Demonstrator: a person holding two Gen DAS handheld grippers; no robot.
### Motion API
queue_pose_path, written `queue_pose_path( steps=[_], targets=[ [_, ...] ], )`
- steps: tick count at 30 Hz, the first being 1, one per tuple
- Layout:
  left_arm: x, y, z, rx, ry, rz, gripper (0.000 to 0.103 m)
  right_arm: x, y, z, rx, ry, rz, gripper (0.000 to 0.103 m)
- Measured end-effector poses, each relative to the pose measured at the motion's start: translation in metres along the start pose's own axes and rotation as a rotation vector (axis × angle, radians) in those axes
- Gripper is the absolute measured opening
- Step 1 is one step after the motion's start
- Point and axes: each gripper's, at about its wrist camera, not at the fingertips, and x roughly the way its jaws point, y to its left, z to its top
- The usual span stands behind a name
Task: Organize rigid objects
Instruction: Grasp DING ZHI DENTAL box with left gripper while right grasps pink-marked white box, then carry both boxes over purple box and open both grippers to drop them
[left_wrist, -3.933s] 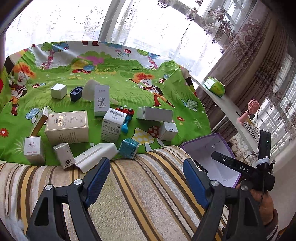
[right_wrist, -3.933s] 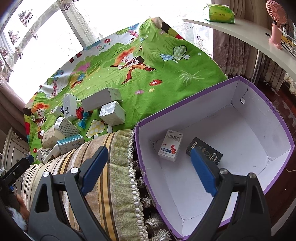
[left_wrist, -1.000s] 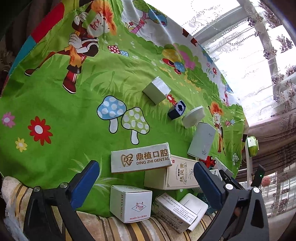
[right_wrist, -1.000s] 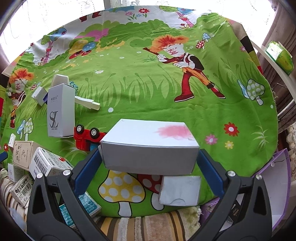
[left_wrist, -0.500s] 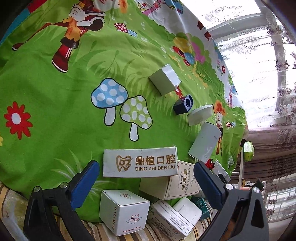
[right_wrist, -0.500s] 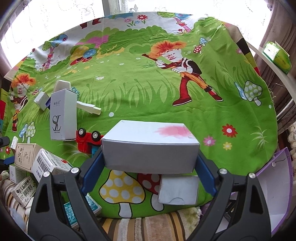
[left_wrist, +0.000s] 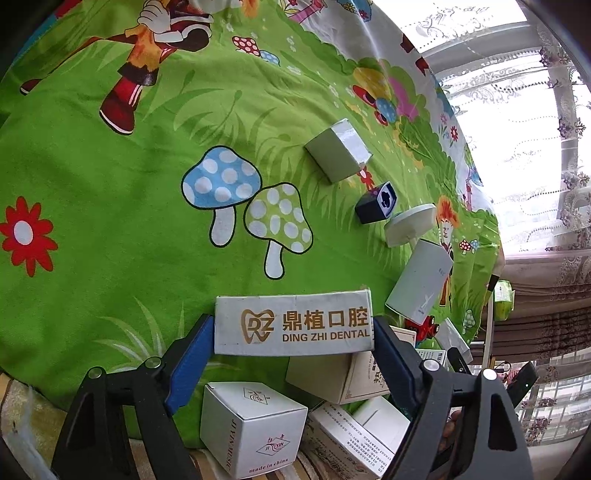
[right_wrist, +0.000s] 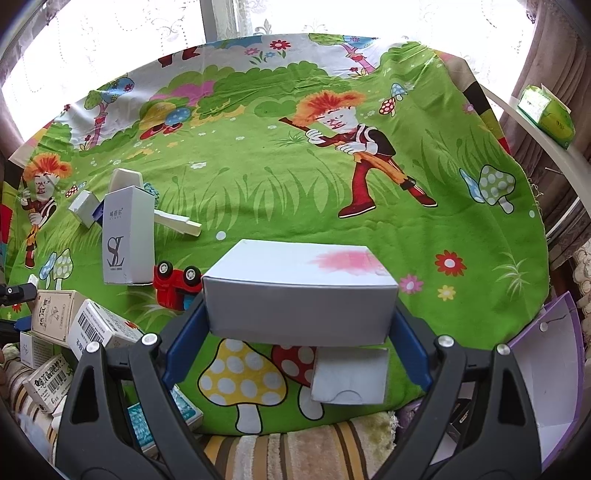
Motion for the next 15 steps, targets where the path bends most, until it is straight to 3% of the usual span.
queue_pose_path(
  steps=[7, 15],
  targets=[
    [-0.024, -0.009, -0.009, 0.039, -0.113, -0.021, 0.083, -0.014, -0.005, -0.004, 0.02, -0.031, 0.011, 0.092],
    [-0.054, -0.06, -0.045, 0.25, -0.252, -0.07, 0.083, -0.039, -0.021, -0.02, 0.057, -0.051, 0.031, 0.092]
  ],
)
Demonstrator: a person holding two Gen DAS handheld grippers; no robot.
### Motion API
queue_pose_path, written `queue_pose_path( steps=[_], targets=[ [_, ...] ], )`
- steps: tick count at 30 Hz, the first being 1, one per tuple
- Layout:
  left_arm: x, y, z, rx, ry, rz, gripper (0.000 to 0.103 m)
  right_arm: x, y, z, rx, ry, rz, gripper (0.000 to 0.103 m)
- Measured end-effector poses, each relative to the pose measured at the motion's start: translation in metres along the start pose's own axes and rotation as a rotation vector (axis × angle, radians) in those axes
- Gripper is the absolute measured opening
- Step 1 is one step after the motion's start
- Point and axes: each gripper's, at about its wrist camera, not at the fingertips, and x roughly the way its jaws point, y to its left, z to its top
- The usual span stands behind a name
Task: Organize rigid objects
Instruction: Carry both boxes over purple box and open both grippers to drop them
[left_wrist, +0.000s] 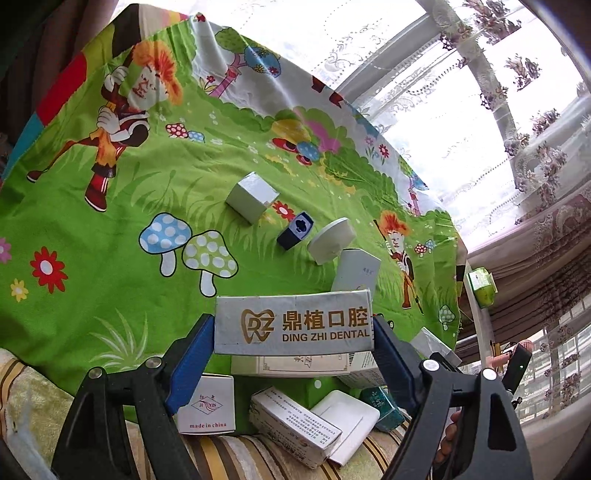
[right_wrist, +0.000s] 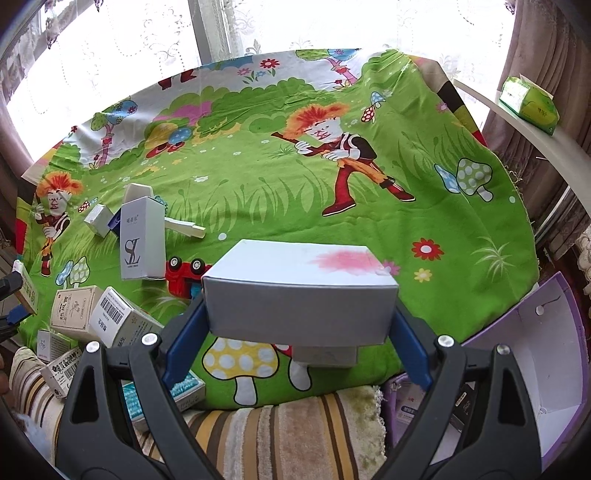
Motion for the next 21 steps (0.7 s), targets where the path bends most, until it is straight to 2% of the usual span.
queue_pose_path(
  steps=[6, 21],
  targets=[
    [-0.011, -0.053, -0.02, 0.157, -0.04, -0.057, 0.083, -0.025, -0.022, -0.017, 0.034, -0.01, 0.005, 0.092],
    [0.004, -0.157, -0.098, 0.398, 0.062, -0.17, 0.083, -0.089, -0.108, -0.09, 0.108, 0.012, -0.073, 0.092]
  ],
)
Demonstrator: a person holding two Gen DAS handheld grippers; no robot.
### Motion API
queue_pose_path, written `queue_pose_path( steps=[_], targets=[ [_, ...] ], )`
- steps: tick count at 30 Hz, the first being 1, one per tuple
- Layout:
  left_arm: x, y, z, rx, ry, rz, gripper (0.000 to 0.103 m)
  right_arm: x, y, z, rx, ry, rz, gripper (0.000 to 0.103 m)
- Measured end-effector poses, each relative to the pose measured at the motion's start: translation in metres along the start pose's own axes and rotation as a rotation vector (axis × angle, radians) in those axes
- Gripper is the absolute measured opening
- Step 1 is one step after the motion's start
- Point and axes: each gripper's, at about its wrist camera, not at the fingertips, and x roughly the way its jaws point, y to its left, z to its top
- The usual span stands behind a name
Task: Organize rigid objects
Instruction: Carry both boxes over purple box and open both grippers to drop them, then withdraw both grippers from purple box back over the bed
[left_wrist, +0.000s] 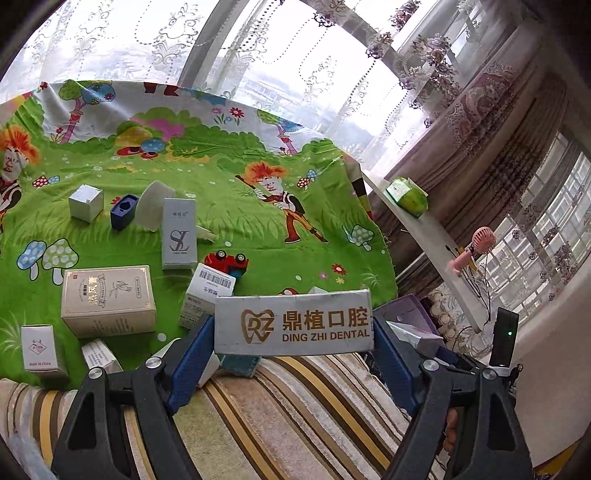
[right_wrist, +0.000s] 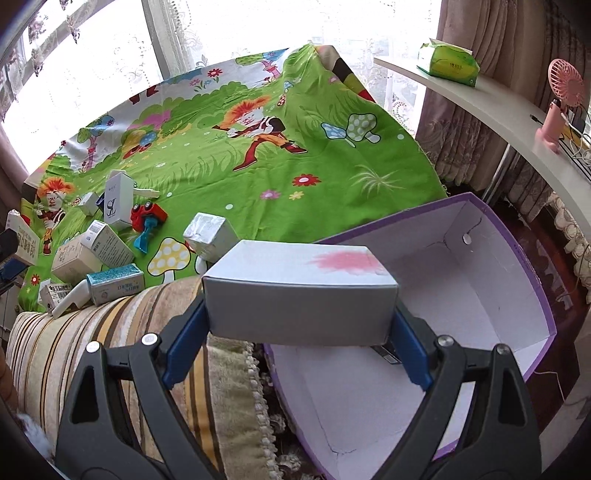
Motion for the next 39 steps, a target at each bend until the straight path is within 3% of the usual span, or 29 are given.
queue_pose_path(
  steps=[9, 18, 23, 31, 39],
  targets=[
    [0.023, -0.071, -0.024, 0.177, 0.1, -0.058, 0.083, -0.021, -0.055, -0.038, 0.04, 0.052, -0.044, 0.092],
    [0.045, -0.123, -0.044, 0.289, 0.204, -0.139, 0.084, -0.023, -0.076, -0.056, 0.033, 0.103, -0.056, 0.093],
    [0.055, -0.134, -0.053, 0.334, 0.262, -0.111, 0.086, -0.023, -0.078, -0.058, 0.039, 0.115, -0.047, 0.093],
    [0.03, -0.117, -0.049, 0.336, 0.149, -0.109, 0.086, -0.023, -0.074, -0.055, 0.028, 0.108, -0.035, 0.093],
    [0.003, -0.092, -0.043, 0.328, 0.087, -0.042, 0.086, -0.027, -0.06, -0.048, 0.004, 0.082, -0.008, 0.093]
  ],
)
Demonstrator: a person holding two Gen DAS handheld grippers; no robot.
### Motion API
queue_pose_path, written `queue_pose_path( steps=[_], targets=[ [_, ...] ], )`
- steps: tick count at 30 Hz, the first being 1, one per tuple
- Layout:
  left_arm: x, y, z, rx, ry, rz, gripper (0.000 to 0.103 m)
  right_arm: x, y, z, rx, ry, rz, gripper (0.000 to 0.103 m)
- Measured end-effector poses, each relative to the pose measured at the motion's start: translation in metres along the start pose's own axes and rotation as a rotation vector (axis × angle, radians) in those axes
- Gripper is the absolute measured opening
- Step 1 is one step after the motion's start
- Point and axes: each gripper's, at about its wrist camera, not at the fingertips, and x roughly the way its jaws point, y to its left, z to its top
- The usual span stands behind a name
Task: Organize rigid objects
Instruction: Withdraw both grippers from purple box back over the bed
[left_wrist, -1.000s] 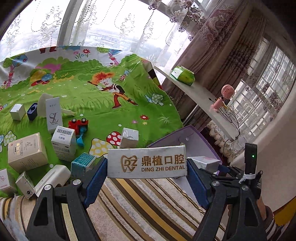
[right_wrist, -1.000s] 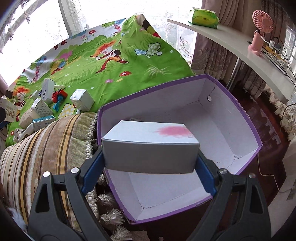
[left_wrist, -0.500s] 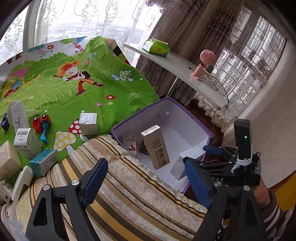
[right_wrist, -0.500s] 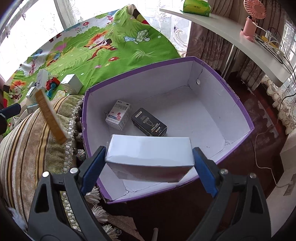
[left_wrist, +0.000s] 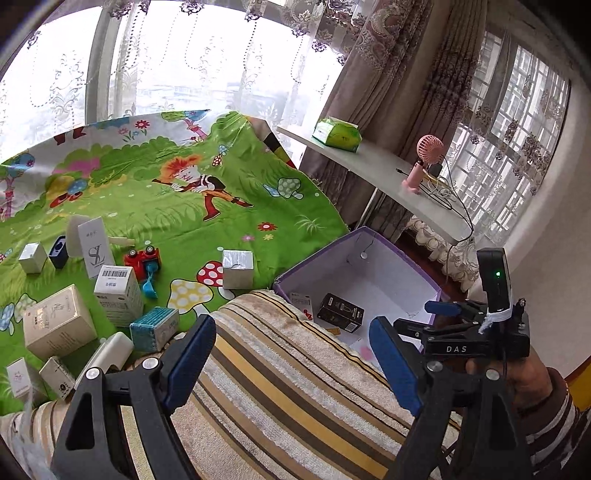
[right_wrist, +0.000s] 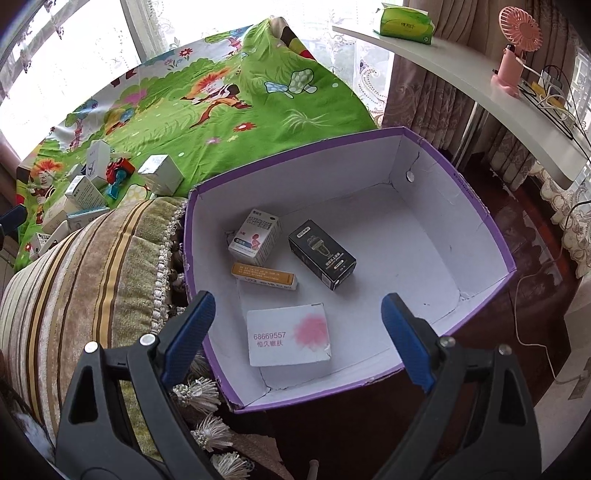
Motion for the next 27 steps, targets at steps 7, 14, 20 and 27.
queue_pose_path(
  steps=[7, 14, 20, 27],
  targets=[
    [-0.022, 0.03, -0.017, -0.055, -0.019, 0.073, 0.086, -0.001, 0.022, 0.004, -0.045, -0.017, 0.024, 0.093],
    [-0.052, 0.073, -0.038, -0.183, -0.056, 0.112, 0.086, 0.001, 0.042, 0.009, -0.069, -0.017, 0.073, 0.093],
    [-0.075, 0.108, -0.054, -0.256, -0.07, 0.196, 0.086, 0.002, 0.061, 0.016, -0.093, -0.02, 0.091, 0.093],
    [-0.095, 0.152, -0.071, -0.353, -0.063, 0.297, 0.086, 0.006, 0.087, 0.024, -0.126, -0.021, 0.121, 0.093]
  ],
)
